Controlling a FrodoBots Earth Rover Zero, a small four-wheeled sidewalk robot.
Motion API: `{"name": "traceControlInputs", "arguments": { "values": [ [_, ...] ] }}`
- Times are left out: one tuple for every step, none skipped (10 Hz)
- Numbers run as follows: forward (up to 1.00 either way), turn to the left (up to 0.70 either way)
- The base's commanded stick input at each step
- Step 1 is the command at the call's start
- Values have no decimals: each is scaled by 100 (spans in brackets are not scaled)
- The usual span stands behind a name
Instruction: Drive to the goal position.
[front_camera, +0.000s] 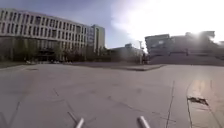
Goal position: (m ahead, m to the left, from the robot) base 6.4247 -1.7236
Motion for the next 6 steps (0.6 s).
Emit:
{"name": "traceControlInputs", "arguments": {
  "values": [
    [100,-27],
    [100,-27],
    [100,-27],
    [100,-27],
    [100,-27],
    [100,-27]
  ]
}}
